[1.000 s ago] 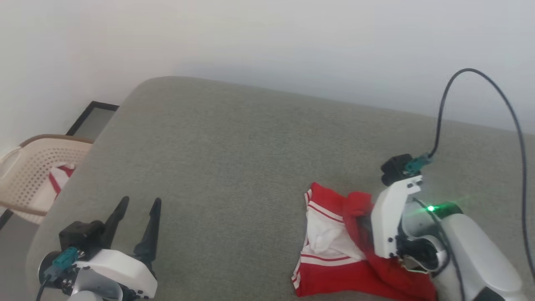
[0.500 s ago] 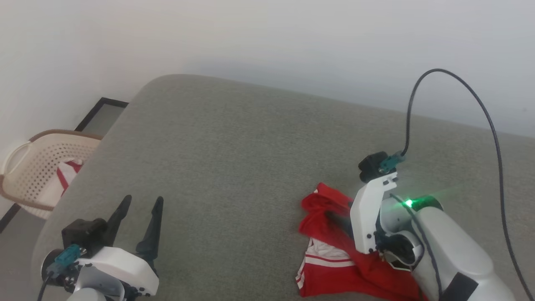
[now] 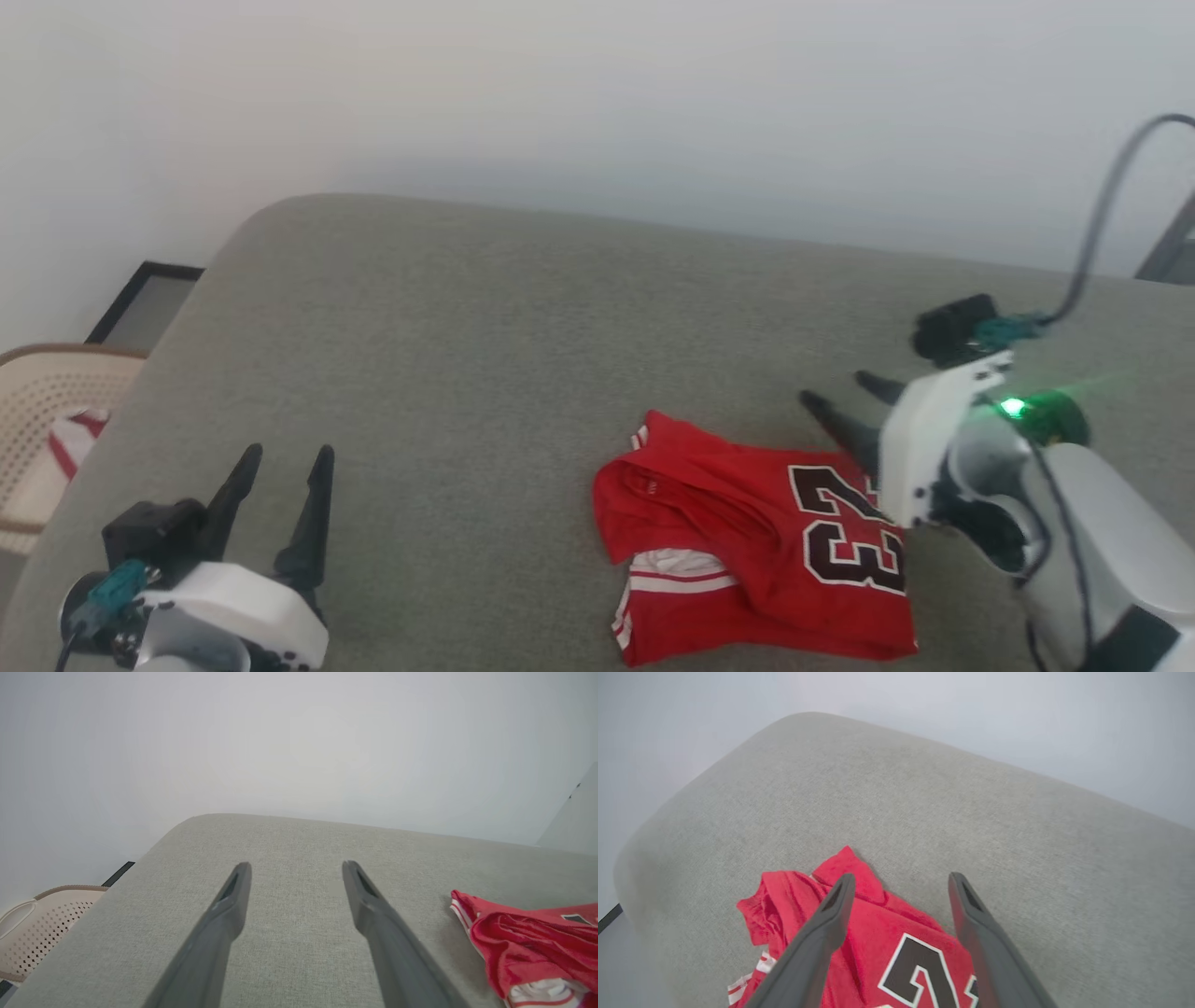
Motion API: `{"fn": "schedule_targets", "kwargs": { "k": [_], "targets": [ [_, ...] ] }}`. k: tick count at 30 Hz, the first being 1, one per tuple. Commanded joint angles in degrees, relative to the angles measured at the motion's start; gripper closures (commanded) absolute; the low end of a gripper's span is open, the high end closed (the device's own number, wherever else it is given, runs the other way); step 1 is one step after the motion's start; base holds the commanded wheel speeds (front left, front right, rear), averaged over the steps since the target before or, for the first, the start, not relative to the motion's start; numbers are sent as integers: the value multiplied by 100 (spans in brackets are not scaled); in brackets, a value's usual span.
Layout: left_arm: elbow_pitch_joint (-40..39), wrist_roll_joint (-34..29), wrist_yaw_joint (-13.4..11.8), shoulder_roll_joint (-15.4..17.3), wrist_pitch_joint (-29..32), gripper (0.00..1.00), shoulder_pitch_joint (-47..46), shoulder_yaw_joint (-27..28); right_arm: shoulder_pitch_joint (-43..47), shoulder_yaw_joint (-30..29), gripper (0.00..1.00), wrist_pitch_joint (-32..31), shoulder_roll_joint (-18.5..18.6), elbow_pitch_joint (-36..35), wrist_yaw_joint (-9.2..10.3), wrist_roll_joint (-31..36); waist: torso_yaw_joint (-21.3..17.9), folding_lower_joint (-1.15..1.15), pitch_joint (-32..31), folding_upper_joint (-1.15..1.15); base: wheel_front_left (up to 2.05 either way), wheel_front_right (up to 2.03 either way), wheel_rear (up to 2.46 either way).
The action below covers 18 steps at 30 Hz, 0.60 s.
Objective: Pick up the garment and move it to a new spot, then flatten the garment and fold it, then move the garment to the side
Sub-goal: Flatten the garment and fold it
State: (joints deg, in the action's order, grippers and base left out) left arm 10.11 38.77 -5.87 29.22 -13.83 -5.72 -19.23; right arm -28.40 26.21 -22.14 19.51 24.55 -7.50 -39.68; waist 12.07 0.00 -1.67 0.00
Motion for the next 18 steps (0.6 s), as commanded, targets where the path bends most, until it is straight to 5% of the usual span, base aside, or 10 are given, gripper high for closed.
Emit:
{"fn": "schedule_targets", "kwargs": {
  "k": [1,18],
  "targets": [
    [-17,17,-31,40,-46,0,130,43,141,-151,0,171,87,-44,3,60,-135,0,-36,0,0,0,0],
    [-267,104,-176,241,-109,0,561,388,1339,-1581,0,1454,478,-812,2,532,-945,0,-79,0,0,0,0]
  ]
}}
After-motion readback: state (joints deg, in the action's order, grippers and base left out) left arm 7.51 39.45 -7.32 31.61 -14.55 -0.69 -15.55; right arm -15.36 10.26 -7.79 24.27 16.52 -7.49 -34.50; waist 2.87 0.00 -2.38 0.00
